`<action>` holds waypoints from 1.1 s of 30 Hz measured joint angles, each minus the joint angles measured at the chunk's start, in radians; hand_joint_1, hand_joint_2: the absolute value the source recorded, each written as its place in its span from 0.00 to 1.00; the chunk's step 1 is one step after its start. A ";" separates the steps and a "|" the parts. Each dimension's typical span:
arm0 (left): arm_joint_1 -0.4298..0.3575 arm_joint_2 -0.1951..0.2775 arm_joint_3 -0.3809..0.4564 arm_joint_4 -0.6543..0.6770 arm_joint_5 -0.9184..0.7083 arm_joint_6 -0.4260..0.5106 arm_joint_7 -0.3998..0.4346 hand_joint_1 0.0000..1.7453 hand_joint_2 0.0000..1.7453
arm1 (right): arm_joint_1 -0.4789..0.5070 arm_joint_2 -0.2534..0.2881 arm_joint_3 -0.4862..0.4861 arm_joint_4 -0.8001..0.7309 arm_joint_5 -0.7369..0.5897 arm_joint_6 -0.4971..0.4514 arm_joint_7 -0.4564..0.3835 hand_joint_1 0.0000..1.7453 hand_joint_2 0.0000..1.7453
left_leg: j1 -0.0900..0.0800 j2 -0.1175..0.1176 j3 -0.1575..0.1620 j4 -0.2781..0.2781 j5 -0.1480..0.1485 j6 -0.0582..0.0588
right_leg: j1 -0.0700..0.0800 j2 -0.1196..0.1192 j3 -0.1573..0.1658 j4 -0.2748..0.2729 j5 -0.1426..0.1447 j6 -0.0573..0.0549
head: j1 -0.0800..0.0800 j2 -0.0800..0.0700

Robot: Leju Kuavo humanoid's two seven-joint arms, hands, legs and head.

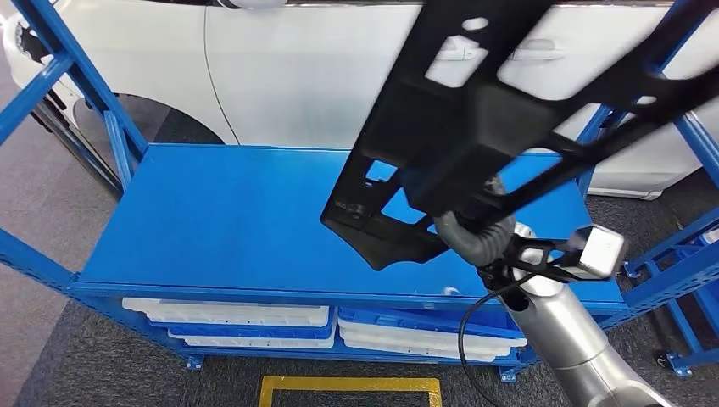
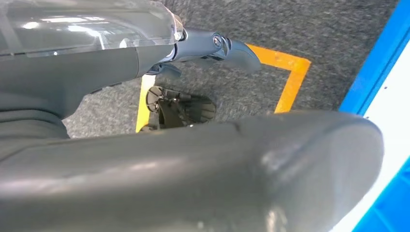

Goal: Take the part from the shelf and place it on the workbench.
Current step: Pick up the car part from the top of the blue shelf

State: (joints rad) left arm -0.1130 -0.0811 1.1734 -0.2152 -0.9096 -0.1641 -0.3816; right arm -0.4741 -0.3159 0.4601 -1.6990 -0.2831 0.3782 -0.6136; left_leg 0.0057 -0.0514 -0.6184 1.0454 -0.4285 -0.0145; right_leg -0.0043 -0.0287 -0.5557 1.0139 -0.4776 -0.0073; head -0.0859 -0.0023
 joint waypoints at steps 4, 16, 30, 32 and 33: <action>0.006 0.003 0.006 0.000 0.002 0.000 -0.027 0.00 0.00 | 0.075 0.001 -0.016 -0.129 -0.025 0.057 0.008 1.00 1.00 | -0.003 0.014 0.018 -0.029 -0.002 0.026 | -0.004 0.027 -0.005 0.002 -0.003 0.020 | 0.000 0.000; 0.002 0.008 0.008 0.000 0.000 0.016 -0.012 0.00 0.00 | 0.174 0.004 0.008 -0.250 0.067 0.008 0.013 1.00 1.00 | -0.010 0.054 0.024 -0.024 -0.002 0.034 | -0.005 0.007 -0.019 0.016 0.013 0.021 | 0.000 0.000; 0.005 0.022 0.025 0.000 0.009 0.045 0.003 0.00 0.00 | 0.229 0.001 0.026 -0.267 0.070 -0.082 -0.036 1.00 1.00 | -0.004 0.045 0.105 0.004 -0.112 0.001 | -0.005 0.028 -0.105 0.004 0.099 0.003 | 0.000 0.000; 0.005 0.026 0.026 0.000 0.006 0.047 0.004 0.00 0.00 | 0.235 0.000 0.025 -0.272 0.072 -0.105 -0.037 1.00 1.00 | -0.010 0.040 0.128 -0.044 -0.096 0.016 | -0.006 0.030 -0.108 0.004 0.112 0.015 | 0.000 0.000; 0.006 0.029 0.026 0.000 0.003 0.047 0.004 0.00 0.00 | 0.240 0.000 0.023 -0.276 0.075 -0.118 -0.037 1.00 1.00 | -0.012 0.041 0.124 -0.043 -0.087 0.024 | -0.007 0.030 -0.108 0.001 0.120 0.022 | 0.000 0.000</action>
State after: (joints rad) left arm -0.1074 -0.0518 1.1998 -0.2152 -0.9070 -0.1168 -0.3776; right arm -0.2338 -0.3156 0.4829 -1.9745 -0.2081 0.2604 -0.6503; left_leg -0.0067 -0.0100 -0.4942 1.0022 -0.5153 0.0091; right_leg -0.0113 0.0017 -0.6635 1.0145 -0.3578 0.0144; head -0.0859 -0.0023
